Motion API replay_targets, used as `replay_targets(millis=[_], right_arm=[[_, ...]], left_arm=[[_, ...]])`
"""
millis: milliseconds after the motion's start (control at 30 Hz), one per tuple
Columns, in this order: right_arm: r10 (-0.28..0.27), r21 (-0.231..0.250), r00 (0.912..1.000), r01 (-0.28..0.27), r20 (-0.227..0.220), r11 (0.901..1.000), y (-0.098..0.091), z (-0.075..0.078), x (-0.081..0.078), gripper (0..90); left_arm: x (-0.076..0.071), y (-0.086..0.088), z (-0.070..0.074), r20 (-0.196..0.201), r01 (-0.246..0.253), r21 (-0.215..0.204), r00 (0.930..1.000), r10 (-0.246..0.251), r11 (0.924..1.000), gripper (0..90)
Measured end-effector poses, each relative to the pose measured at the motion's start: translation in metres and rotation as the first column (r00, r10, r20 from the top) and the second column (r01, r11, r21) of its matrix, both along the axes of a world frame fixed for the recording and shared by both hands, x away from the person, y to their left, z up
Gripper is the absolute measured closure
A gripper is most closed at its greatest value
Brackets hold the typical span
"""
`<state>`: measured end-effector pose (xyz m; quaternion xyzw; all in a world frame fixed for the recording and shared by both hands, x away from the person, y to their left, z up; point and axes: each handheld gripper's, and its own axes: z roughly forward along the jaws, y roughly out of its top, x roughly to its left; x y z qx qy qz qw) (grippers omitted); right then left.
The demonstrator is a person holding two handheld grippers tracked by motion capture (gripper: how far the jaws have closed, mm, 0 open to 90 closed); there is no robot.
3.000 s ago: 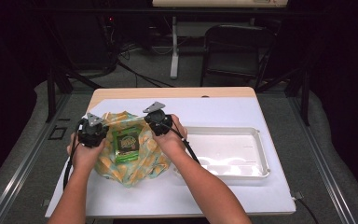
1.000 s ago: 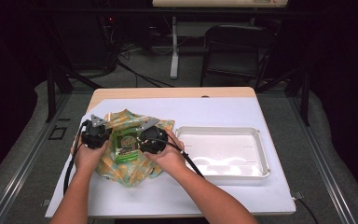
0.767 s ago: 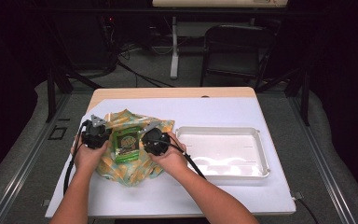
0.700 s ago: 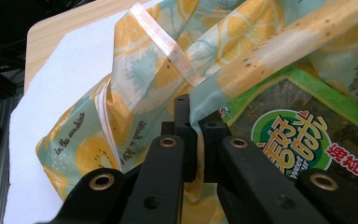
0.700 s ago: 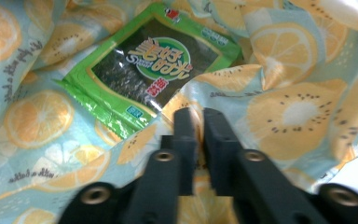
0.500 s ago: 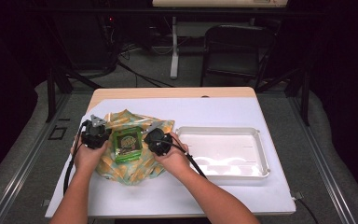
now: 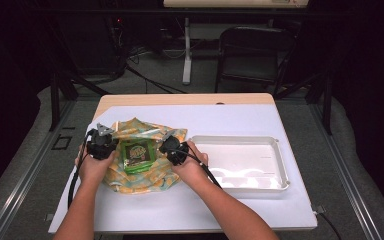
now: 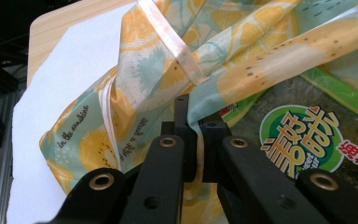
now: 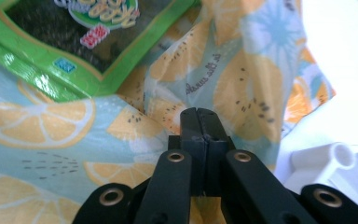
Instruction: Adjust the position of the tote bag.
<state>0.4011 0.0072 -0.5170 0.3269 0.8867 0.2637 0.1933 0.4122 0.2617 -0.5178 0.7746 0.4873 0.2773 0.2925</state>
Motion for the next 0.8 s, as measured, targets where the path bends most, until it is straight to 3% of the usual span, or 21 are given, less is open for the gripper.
replay_targets(millis=[233, 333, 467, 667, 800], right_arm=[[0.032, -0.113, 0.9994, -0.033, -0.013, 0.9930, 0.012, -0.013, -0.003, 90.0], [0.034, -0.138, 0.9993, -0.035, -0.014, 0.9899, 0.014, -0.017, -0.004, 90.0], [0.032, -0.136, 0.9992, -0.035, -0.024, 0.9901, 0.013, -0.016, -0.004, 90.0], [0.024, -0.050, 0.9995, -0.025, -0.022, 0.9984, 0.008, -0.008, -0.005, 86.1], [0.044, 0.069, 0.9990, -0.044, -0.002, 0.9966, 0.004, 0.010, -0.012, 79.3]], left_arm=[[0.001, 0.000, -0.002, -0.007, -0.004, 0.008, 1.0000, 0.004, 1.0000, 89.4], [0.001, 0.001, -0.002, -0.007, -0.003, 0.006, 1.0000, 0.003, 1.0000, 89.4], [0.000, 0.001, -0.003, -0.007, -0.003, 0.004, 1.0000, 0.003, 1.0000, 89.5], [0.000, 0.001, -0.004, -0.004, -0.005, 0.006, 1.0000, 0.005, 1.0000, 89.5], [0.000, 0.000, -0.004, -0.005, -0.004, 0.006, 1.0000, 0.004, 1.0000, 89.5]])
